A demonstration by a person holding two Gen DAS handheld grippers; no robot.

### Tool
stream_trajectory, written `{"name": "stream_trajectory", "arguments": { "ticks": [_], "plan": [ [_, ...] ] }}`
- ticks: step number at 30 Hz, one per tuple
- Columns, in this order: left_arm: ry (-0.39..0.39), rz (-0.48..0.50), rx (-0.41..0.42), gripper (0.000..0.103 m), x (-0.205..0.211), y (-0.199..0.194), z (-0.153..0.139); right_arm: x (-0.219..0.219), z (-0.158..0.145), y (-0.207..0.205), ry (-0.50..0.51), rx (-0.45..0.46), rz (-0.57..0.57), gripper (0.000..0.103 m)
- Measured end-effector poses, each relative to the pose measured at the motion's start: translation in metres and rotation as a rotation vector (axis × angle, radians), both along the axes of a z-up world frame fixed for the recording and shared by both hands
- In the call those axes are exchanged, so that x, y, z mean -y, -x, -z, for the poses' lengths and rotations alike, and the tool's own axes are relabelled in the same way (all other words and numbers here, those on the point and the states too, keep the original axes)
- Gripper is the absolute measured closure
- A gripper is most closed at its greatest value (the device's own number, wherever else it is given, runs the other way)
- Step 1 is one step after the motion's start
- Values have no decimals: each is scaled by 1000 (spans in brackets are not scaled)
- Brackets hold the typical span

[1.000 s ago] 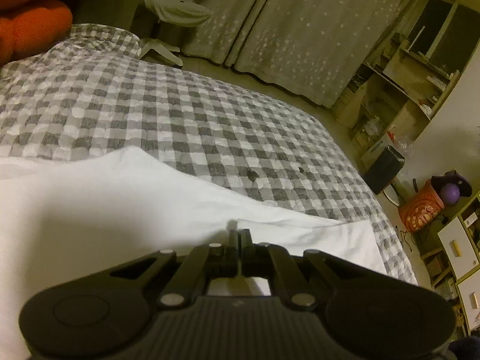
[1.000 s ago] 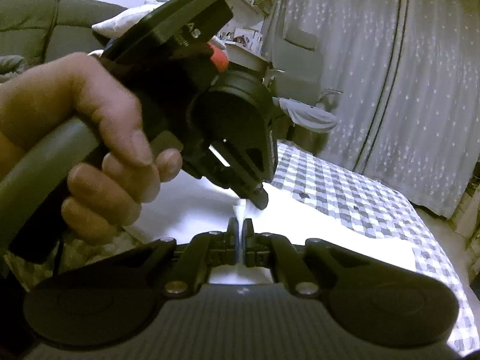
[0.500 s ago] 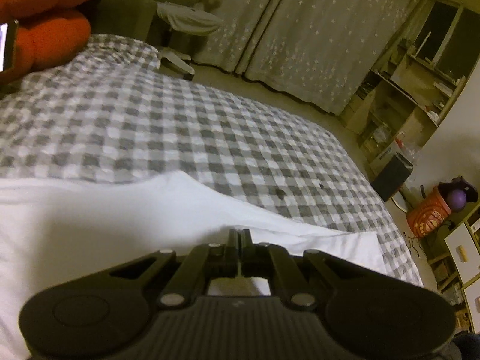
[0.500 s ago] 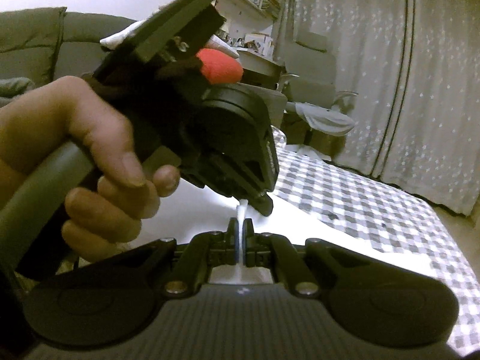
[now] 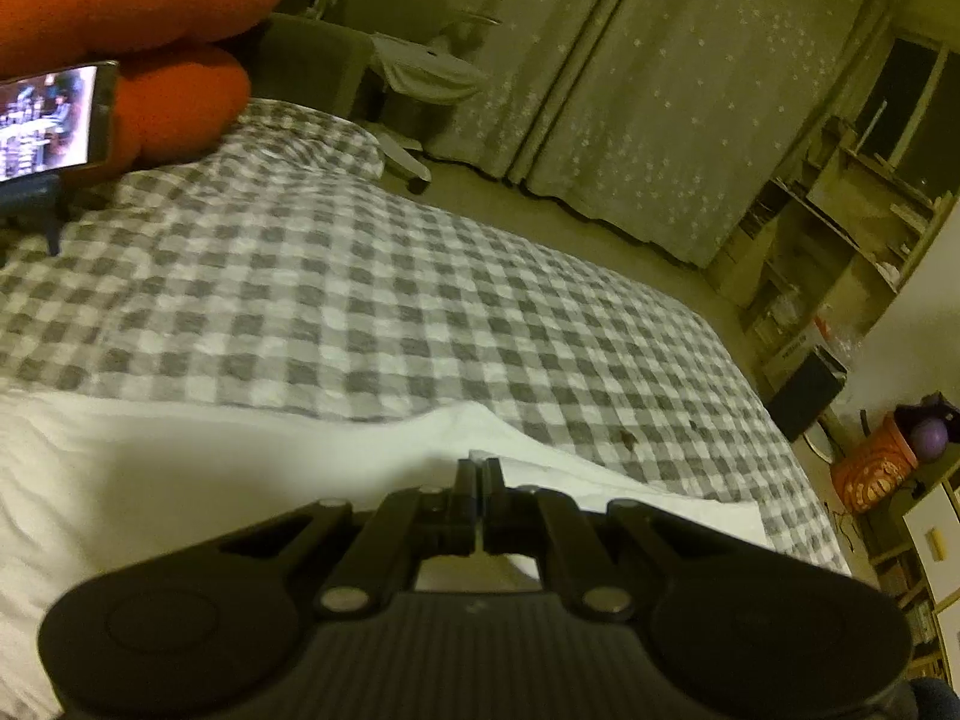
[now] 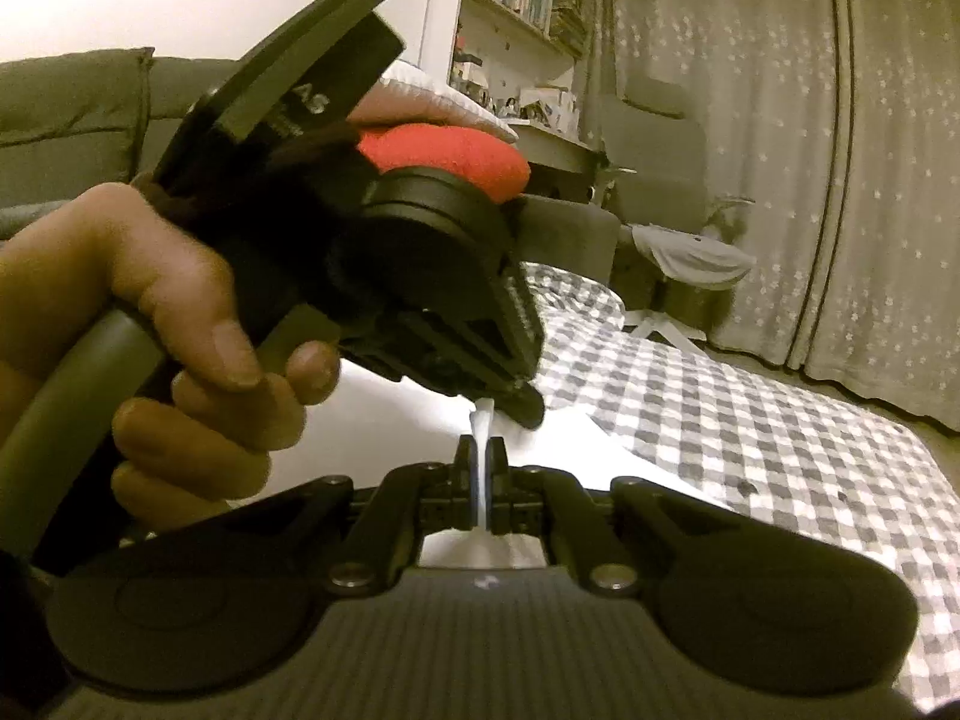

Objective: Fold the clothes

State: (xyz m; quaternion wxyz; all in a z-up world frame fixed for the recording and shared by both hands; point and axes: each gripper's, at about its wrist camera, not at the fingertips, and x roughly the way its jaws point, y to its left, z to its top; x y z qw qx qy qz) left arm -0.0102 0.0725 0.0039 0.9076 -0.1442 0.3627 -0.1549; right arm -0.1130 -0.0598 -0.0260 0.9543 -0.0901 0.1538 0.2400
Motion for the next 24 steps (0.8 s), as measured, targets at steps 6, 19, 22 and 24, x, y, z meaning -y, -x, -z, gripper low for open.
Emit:
{"name": "stream_trajectory", "arguments": {
  "ticks": [6, 19, 22, 24],
  "plan": [
    [-36, -22, 13, 102, -23, -1, -9, -11, -9, -5, -54, -20, -27, 102],
    [-119, -58, 19, 102, -79, -1, -3, -60, -10, -12, -103, -60, -103, 102],
    [-136, -82, 22, 102, -95, -2, 2, -68, -10, -13, -106, -60, -112, 102],
    [-116, -90, 25, 102, -104, -2, 5, -72, -8, -15, -107, -64, -112, 102]
  ]
}}
